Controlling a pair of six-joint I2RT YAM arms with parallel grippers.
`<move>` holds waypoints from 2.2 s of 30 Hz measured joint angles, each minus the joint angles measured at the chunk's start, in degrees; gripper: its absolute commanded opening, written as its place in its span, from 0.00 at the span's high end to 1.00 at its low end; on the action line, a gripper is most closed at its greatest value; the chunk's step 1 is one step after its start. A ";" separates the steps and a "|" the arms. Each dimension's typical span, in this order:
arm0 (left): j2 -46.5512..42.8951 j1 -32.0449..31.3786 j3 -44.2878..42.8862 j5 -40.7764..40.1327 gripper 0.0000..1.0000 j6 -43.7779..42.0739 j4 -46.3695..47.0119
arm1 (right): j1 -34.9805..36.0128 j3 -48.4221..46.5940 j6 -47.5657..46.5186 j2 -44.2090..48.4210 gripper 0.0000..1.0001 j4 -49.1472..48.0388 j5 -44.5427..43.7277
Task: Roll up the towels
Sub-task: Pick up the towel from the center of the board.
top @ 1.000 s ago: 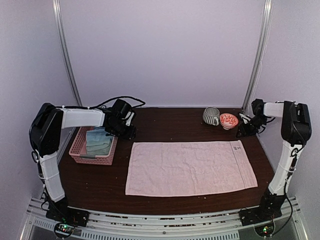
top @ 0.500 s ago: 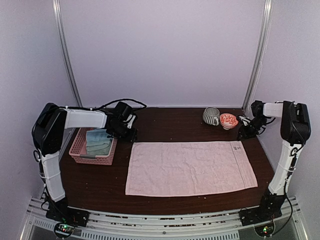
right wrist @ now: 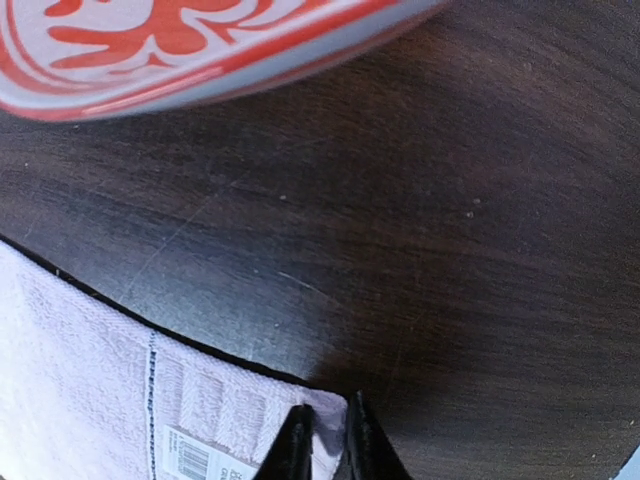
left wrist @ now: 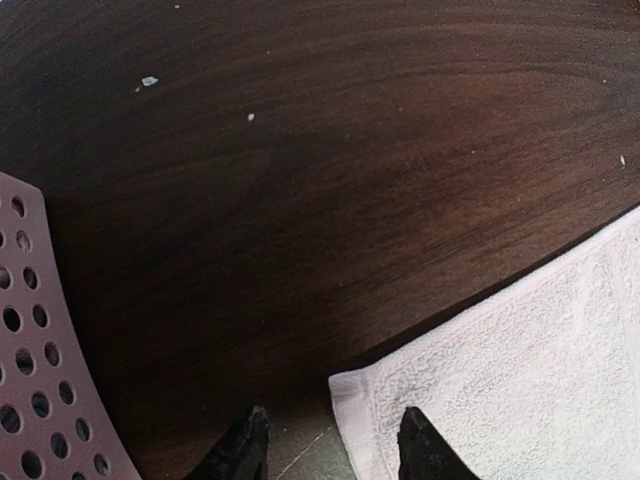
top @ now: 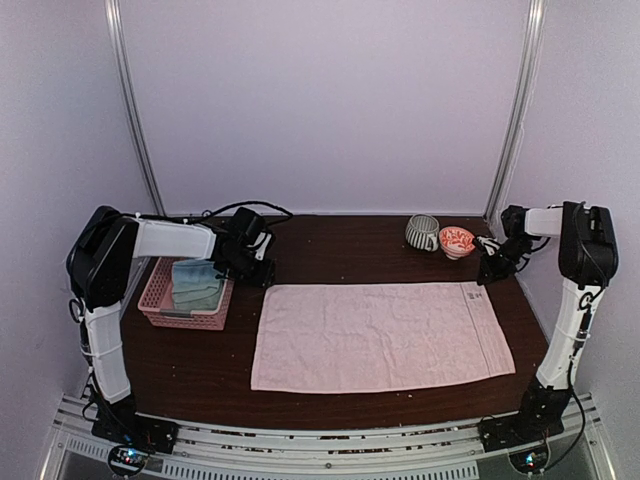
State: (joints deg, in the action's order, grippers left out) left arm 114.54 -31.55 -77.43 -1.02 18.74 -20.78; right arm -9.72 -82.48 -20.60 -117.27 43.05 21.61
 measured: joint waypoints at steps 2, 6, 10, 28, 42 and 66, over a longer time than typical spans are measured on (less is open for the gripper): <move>0.00 0.00 0.48 0.00 0.55 0.26 0.24 | -0.02 -0.04 -0.33 -0.04 0.96 0.00 0.52; 0.00 0.00 0.98 0.00 0.55 0.52 0.42 | 0.09 -0.04 -0.52 -0.02 1.00 0.00 2.19; -0.02 0.00 1.18 0.00 0.55 0.70 1.33 | 0.11 0.59 -0.22 0.92 1.00 -0.44 3.56; -0.22 0.07 3.21 3.87 0.52 2.84 4.39 | 0.11 2.58 1.81 5.29 1.00 -4.33 2.34; 1.97 0.44 0.90 3.82 0.66 3.50 4.42 | 0.11 2.95 1.73 4.00 1.00 -4.68 2.36; 4.28 0.55 -0.46 5.11 1.00 2.51 4.90 | 0.11 2.95 1.53 3.48 1.00 -4.70 2.43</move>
State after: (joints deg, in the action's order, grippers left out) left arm 118.83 -31.00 -77.89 4.10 21.26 -15.88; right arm -9.61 -79.53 -19.07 -113.80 38.35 24.03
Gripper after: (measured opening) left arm 0.003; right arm 0.007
